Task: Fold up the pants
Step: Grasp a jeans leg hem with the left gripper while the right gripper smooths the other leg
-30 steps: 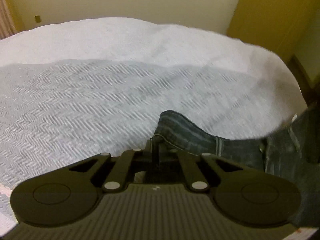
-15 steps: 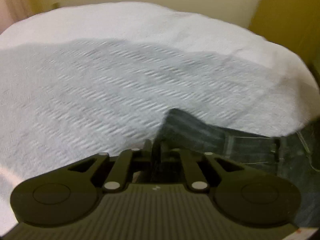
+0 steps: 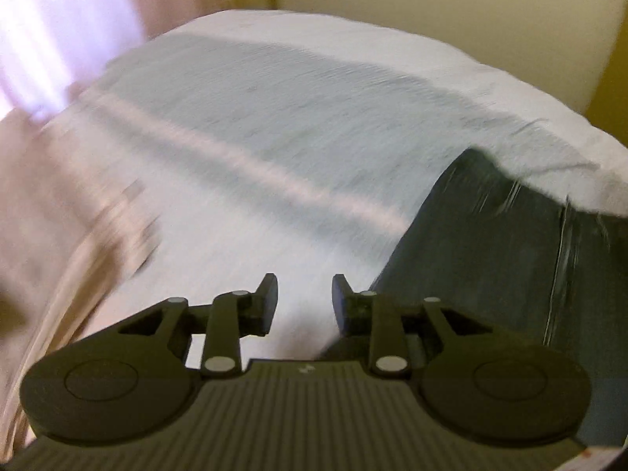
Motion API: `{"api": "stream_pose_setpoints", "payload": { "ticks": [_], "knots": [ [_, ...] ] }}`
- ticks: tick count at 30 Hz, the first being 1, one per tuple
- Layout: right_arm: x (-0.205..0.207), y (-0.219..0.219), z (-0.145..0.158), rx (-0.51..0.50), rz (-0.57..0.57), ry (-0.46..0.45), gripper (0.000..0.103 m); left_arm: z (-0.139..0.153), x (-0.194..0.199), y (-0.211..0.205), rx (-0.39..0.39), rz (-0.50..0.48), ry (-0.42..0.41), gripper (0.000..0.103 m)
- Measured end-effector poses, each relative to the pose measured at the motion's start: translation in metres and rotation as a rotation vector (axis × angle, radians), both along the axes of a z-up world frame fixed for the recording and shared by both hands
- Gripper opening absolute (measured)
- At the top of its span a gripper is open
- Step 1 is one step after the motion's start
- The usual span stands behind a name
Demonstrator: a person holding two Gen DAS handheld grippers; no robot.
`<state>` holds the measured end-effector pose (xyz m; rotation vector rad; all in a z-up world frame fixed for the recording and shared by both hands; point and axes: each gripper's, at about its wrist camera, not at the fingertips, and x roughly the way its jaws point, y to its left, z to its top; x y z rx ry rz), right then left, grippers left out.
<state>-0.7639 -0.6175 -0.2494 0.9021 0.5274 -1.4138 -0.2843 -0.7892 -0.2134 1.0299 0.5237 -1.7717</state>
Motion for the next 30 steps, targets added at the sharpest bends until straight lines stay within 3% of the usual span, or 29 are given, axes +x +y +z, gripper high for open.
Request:
{"api": "stream_pose_setpoints", "payload": {
  "ticks": [6, 11, 14, 16, 21, 28, 30],
  "knots": [
    [0.140, 0.007, 0.001, -0.033, 0.290, -0.025, 0.044, 0.005, 0.150, 0.146, 0.015, 0.158, -0.043, 0.027],
    [0.269, 0.025, -0.009, -0.033, 0.508, 0.033, 0.044, -0.021, 0.289, 0.268, 0.079, 0.329, -0.040, 0.027],
    [0.332, 0.031, -0.031, -0.017, 0.655, 0.116, 0.044, -0.039, 0.346, 0.326, 0.080, 0.365, -0.074, 0.027],
    [0.365, 0.030, -0.043, -0.007, 0.732, 0.167, 0.044, -0.051, 0.368, 0.349, 0.083, 0.338, -0.099, 0.027],
    [0.413, 0.017, -0.069, -0.001, 0.851, 0.300, 0.044, -0.096, 0.383, 0.381, 0.059, 0.131, -0.261, 0.028],
    [0.426, 0.006, -0.115, 0.019, 0.964, 0.551, 0.044, -0.158, 0.378, 0.396, -0.029, -0.179, -0.559, 0.030],
    [0.422, 0.004, -0.125, 0.011, 1.006, 0.653, 0.044, -0.168, 0.377, 0.397, -0.044, -0.242, -0.604, 0.030]
  ]
}}
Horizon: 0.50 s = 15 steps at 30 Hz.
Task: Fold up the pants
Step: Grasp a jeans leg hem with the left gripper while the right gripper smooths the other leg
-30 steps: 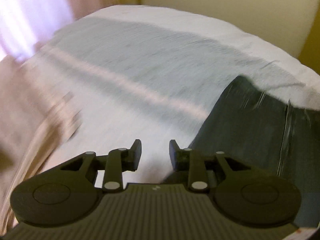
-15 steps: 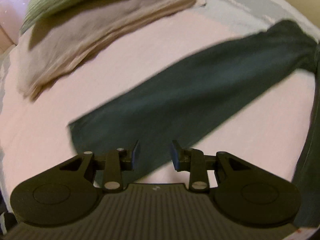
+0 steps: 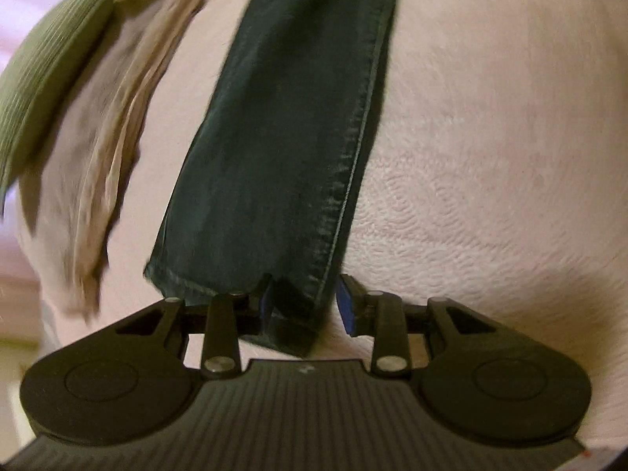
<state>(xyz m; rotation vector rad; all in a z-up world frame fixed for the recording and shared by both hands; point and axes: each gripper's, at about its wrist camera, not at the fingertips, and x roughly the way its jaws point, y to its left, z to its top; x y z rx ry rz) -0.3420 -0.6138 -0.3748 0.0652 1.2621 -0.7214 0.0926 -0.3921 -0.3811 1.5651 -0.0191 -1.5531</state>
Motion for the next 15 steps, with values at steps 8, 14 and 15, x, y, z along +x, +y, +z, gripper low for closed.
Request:
{"api": "stream_pose_setpoints", "payload": {
  "ticks": [8, 14, 15],
  "knots": [
    [-0.036, -0.021, -0.012, -0.126, 0.091, 0.177, 0.044, 0.068, 0.035, -0.010, -0.063, 0.130, 0.149, 0.004],
    [-0.047, -0.022, -0.025, -0.143, 0.178, 0.229, 0.015, 0.098, 0.038, 0.001, -0.015, 0.116, 0.170, 0.003],
    [-0.049, -0.023, -0.030, -0.125, 0.187, 0.225, 0.014, 0.095, 0.036, 0.001, -0.002, 0.109, 0.162, 0.003]
  ]
}}
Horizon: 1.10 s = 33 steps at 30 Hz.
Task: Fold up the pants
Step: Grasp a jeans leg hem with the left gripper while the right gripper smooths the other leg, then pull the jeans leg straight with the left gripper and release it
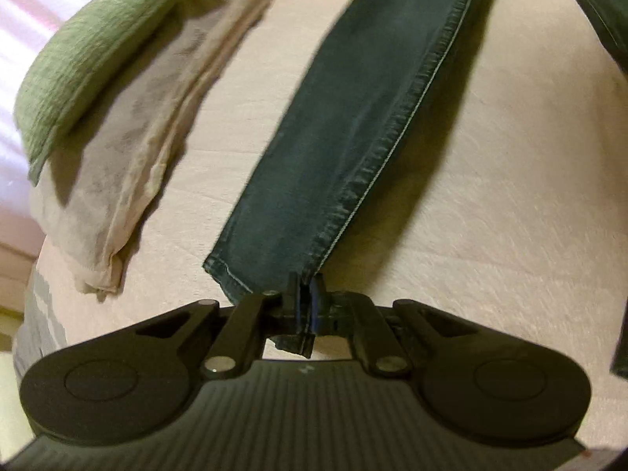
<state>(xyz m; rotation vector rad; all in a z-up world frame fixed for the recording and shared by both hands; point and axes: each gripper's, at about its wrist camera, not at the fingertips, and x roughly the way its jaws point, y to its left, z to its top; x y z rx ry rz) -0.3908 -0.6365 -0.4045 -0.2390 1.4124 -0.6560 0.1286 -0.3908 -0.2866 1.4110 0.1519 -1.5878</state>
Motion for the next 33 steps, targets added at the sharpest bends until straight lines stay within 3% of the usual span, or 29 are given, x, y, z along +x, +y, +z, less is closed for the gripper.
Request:
{"api": "stream_pose_setpoints", "payload": {
  "ticks": [3, 8, 11, 15, 23, 29, 33],
  "knots": [
    [-0.006, -0.002, -0.006, 0.027, 0.010, -0.025, 0.014, -0.015, -0.004, 0.003, 0.057, -0.018, -0.025, 0.003],
    [-0.018, -0.006, 0.027, 0.057, -0.179, -0.165, 0.021, -0.030, -0.005, 0.006, 0.135, 0.037, -0.032, 0.009],
    [-0.030, 0.008, 0.050, 0.055, -0.267, -0.233, 0.037, -0.027, -0.001, 0.018, 0.158, 0.096, -0.032, 0.012],
    [-0.055, 0.045, 0.073, 0.076, -0.471, -0.311, 0.040, -0.004, -0.001, 0.044, 0.152, 0.199, 0.029, 0.014],
    [-0.112, 0.118, 0.082, 0.146, -0.824, -0.425, 0.041, 0.031, -0.068, 0.077, 0.129, 0.224, 0.206, 0.018],
    [-0.175, 0.154, 0.085, 0.211, -1.086, -0.575, 0.041, 0.042, -0.126, 0.107, 0.151, 0.218, 0.270, 0.025],
    [-0.200, 0.163, 0.080, 0.235, -1.105, -0.614, 0.041, 0.051, -0.151, 0.133, 0.161, 0.309, 0.286, 0.035]
  ]
}}
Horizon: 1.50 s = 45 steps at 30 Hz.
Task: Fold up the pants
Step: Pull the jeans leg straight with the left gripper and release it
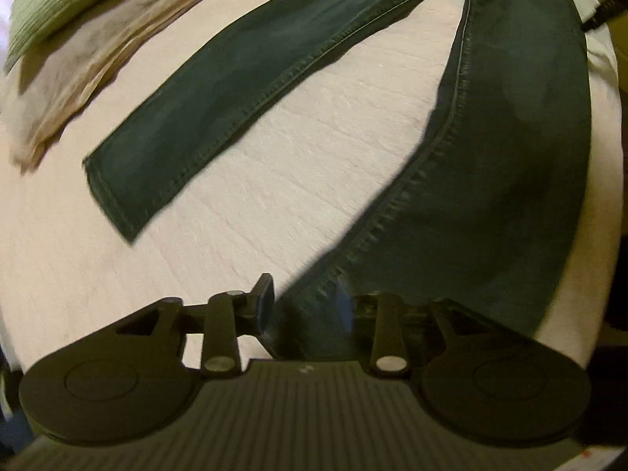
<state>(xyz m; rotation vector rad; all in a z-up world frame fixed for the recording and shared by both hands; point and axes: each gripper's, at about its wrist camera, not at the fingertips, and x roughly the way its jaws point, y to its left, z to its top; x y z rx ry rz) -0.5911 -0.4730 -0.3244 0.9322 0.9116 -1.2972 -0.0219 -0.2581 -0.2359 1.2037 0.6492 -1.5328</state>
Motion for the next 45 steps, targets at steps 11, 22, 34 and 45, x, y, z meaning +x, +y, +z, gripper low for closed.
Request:
{"api": "stream_pose_setpoints", "payload": {
  "ticks": [11, 22, 34, 45],
  "knots": [
    [0.015, 0.026, -0.020, 0.016, 0.111, -0.073, 0.041, -0.009, -0.012, 0.079, 0.063, 0.499, 0.124, 0.065],
    [0.085, 0.078, -0.008, -0.035, 0.208, -0.062, 0.041, -0.043, 0.029, 0.116, 0.002, 0.662, 0.544, 0.025],
    [0.145, 0.108, 0.001, -0.053, 0.395, -0.077, 0.041, 0.010, 0.017, 0.149, 0.119, 0.718, 0.499, 0.035],
    [0.095, 0.077, 0.001, -0.070, 0.263, -0.041, 0.041, 0.013, 0.002, 0.135, -0.001, 0.620, 0.315, 0.028]
  ]
}}
